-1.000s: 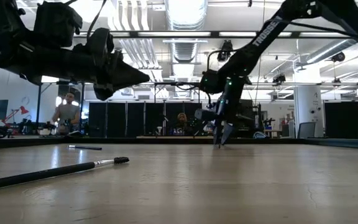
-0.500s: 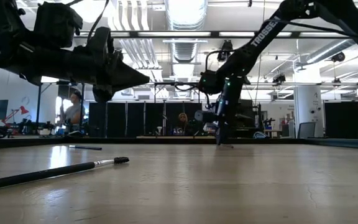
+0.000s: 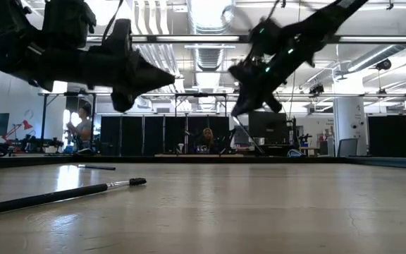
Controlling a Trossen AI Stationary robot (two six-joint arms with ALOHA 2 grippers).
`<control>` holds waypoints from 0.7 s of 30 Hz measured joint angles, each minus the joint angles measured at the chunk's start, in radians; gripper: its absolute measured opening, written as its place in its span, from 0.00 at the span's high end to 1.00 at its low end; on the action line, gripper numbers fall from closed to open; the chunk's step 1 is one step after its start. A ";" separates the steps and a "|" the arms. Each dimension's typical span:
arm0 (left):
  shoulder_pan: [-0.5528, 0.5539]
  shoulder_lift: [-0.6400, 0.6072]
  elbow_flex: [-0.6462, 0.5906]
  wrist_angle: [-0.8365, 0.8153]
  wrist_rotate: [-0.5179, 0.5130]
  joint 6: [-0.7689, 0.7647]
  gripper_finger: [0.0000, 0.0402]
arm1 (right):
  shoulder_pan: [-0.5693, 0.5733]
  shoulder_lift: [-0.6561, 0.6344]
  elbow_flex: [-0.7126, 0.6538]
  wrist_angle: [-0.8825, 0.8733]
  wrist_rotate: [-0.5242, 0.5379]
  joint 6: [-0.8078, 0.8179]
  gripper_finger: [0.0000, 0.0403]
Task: Pick & Place Makeup Brushes
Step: Put the black eyeshadow brush into the makeup holder
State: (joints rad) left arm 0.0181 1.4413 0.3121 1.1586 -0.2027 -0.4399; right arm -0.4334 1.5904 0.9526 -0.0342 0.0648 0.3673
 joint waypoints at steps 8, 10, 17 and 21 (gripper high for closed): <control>0.000 0.001 0.114 0.001 0.046 0.012 0.77 | 0.193 -0.242 -0.216 0.391 -0.029 -0.051 0.98; 0.000 0.001 0.144 -0.001 0.068 0.023 0.74 | 0.236 -0.274 -0.245 0.474 -0.028 -0.066 0.98; 0.000 0.001 0.266 -0.082 0.105 0.088 0.69 | 0.337 -0.326 -0.266 0.613 -0.040 -0.128 0.98; 0.000 0.002 0.365 -0.243 0.119 0.131 0.69 | 0.369 -0.324 -0.241 0.625 -0.041 -0.162 0.98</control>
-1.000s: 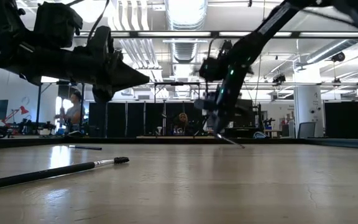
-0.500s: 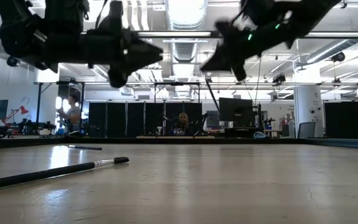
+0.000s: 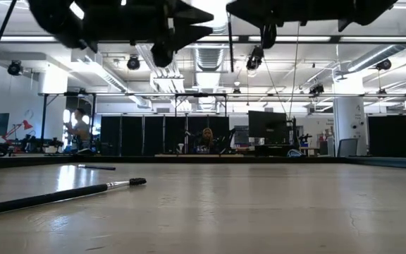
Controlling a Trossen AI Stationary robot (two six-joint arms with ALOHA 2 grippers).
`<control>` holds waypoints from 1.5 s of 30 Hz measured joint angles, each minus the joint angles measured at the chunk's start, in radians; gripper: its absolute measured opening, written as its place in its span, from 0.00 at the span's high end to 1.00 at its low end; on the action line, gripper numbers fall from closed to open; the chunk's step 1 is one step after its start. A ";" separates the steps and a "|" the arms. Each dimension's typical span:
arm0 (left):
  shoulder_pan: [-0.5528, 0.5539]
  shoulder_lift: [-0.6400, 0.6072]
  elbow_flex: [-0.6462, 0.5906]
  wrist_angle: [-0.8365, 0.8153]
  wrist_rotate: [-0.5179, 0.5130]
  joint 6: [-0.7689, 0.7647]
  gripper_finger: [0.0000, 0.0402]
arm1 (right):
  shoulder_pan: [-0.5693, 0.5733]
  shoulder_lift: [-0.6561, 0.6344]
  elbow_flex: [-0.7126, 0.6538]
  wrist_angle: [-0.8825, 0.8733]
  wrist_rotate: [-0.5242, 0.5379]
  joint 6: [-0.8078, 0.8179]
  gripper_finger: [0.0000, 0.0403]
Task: Pick & Place Makeup Brushes
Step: Put the black eyeshadow brush into the makeup holder
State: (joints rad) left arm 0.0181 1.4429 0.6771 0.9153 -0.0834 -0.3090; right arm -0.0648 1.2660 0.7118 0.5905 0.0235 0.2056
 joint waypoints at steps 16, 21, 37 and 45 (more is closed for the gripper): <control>0.001 0.047 0.148 -0.070 0.092 0.049 0.69 | 0.020 0.008 0.004 0.102 -0.029 -0.033 0.98; 0.009 0.101 0.201 -0.075 0.095 0.092 0.69 | 0.021 0.008 0.004 0.107 -0.033 -0.034 0.98; 0.024 0.031 0.241 -0.398 0.089 0.125 0.98 | 0.028 -0.023 0.004 0.055 -0.024 -0.052 0.89; -0.018 -0.150 0.255 -0.792 0.030 0.069 0.98 | 0.029 -0.143 -0.013 -0.114 -0.009 -0.060 0.79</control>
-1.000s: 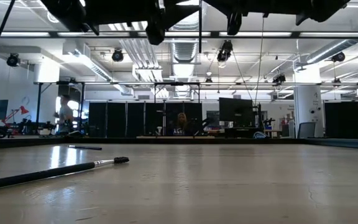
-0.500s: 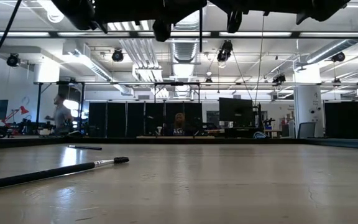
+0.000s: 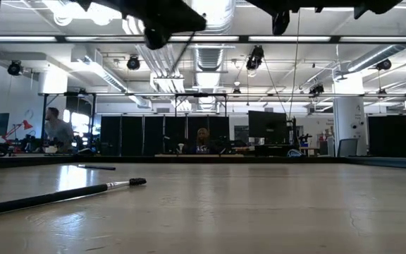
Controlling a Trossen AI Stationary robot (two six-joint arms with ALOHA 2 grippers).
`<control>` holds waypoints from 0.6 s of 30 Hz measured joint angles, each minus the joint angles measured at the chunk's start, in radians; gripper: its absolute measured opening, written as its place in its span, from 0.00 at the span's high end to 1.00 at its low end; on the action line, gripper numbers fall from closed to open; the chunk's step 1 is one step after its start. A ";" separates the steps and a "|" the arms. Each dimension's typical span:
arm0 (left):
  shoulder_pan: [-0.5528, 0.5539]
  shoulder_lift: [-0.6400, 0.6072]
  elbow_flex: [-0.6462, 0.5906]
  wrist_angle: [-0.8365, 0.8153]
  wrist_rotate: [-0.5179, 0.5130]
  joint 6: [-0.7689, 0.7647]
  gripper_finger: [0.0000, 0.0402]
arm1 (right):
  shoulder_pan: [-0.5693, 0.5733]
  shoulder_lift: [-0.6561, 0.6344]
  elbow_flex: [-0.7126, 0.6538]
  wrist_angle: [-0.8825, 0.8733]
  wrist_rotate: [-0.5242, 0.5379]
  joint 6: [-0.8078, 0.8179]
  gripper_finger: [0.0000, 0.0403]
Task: Pick & Place Makeup Brushes
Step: Put the black eyeshadow brush into the makeup holder
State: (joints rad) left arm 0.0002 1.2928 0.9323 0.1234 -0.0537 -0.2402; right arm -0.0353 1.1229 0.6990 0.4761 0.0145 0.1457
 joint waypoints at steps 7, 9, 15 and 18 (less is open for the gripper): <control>-0.180 -0.179 0.012 -0.357 -0.217 -0.134 0.98 | 0.012 -0.045 -0.082 -0.018 0.101 -0.010 0.92; -0.255 -0.212 0.012 -0.424 -0.294 -0.182 0.98 | 0.011 -0.050 -0.112 -0.017 0.124 0.006 0.96; -0.506 -0.280 0.016 -0.534 -0.478 -0.314 0.98 | 0.011 -0.030 -0.180 0.090 0.143 0.036 0.98; -0.642 -0.285 0.047 -0.600 -0.570 -0.370 0.98 | 0.011 -0.024 -0.205 0.126 0.146 0.043 0.98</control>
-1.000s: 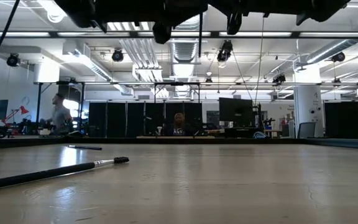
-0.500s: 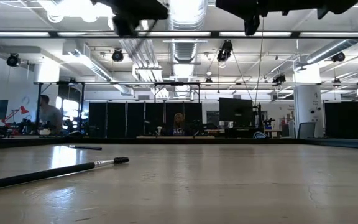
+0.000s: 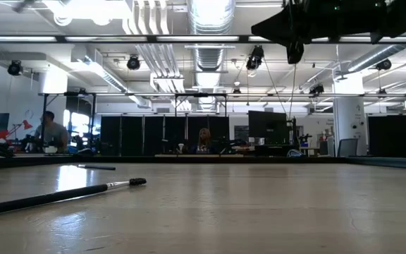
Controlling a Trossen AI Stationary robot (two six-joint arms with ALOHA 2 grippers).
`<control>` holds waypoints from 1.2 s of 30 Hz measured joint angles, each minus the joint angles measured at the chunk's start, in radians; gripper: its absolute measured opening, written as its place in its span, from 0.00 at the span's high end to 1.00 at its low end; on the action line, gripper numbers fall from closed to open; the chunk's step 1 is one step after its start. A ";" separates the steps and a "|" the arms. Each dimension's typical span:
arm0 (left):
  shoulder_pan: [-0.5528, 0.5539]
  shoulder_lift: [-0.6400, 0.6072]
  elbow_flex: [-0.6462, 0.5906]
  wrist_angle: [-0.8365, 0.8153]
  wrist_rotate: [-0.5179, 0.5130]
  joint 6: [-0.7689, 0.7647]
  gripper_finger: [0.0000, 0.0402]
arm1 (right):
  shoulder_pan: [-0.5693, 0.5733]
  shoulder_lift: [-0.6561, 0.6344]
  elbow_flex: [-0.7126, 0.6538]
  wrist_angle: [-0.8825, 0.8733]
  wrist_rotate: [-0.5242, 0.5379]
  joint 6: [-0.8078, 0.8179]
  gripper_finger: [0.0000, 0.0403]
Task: Pick & Place Makeup Brushes
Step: Put the black eyeshadow brush into the makeup holder
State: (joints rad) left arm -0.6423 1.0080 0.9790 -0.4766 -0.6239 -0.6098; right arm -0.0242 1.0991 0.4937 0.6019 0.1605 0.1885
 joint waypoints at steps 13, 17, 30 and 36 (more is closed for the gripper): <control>-0.521 0.070 0.075 -0.197 -0.285 -0.306 0.98 | 0.000 0.004 -0.012 0.016 0.021 0.033 0.98; -0.650 0.114 0.053 -0.201 -0.406 -0.357 0.98 | 0.000 0.010 -0.012 0.023 0.027 0.049 0.98; -0.765 0.274 -0.081 -0.144 -0.508 -0.506 0.98 | 0.000 0.017 -0.010 0.040 0.079 0.085 0.98; -0.765 0.275 -0.119 -0.116 -0.505 -0.475 0.98 | 0.001 0.017 -0.010 0.046 0.094 0.093 0.98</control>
State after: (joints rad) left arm -1.4075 1.2834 0.8597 -0.5927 -1.1288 -1.0847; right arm -0.0236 1.1164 0.4839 0.6483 0.2548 0.2817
